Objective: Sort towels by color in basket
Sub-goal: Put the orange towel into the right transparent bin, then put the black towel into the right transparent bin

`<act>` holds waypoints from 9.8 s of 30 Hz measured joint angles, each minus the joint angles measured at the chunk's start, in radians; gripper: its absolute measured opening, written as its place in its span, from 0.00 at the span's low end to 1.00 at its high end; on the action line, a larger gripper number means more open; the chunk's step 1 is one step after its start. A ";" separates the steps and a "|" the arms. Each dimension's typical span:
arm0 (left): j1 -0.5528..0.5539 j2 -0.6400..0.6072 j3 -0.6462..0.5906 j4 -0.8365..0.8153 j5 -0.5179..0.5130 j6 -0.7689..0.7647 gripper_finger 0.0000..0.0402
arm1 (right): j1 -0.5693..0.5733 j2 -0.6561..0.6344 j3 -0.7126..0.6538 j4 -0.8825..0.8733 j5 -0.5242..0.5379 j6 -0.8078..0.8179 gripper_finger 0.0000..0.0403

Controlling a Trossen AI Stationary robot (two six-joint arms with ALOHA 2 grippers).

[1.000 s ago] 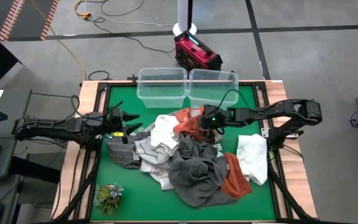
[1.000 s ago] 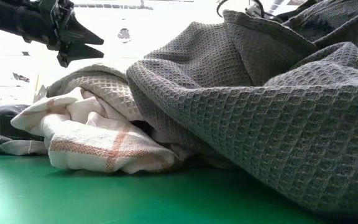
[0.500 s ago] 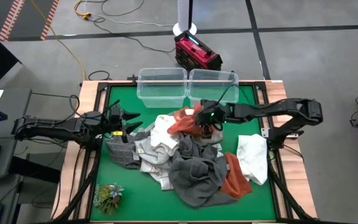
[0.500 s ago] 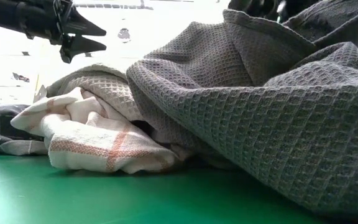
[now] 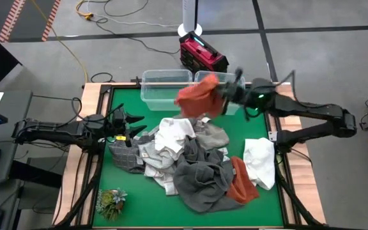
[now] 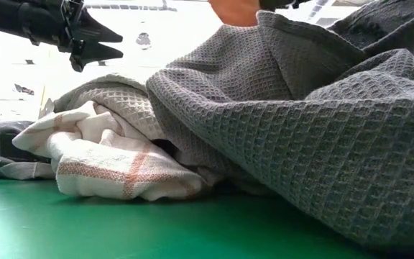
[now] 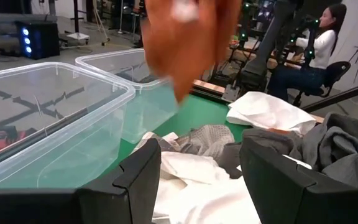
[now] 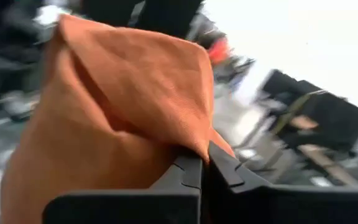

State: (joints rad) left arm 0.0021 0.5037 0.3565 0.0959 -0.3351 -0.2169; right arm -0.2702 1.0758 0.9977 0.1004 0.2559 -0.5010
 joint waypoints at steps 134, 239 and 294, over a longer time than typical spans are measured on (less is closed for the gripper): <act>-0.160 0.039 0.000 0.168 0.347 0.094 0.52 | 0.059 0.166 0.025 -0.479 -0.440 0.412 0.57; -0.550 0.460 0.534 -0.764 0.031 -0.364 0.52 | 0.981 0.178 -0.026 -0.339 0.635 0.696 0.11; -0.544 0.460 0.534 -0.551 -0.321 -0.041 0.52 | 0.734 0.126 0.243 -0.224 0.664 0.133 0.06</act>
State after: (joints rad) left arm -0.5416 0.9638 0.8902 -0.4546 -0.6561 -0.2577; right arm 0.4638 1.2017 1.2404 -0.1240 0.9195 -0.3676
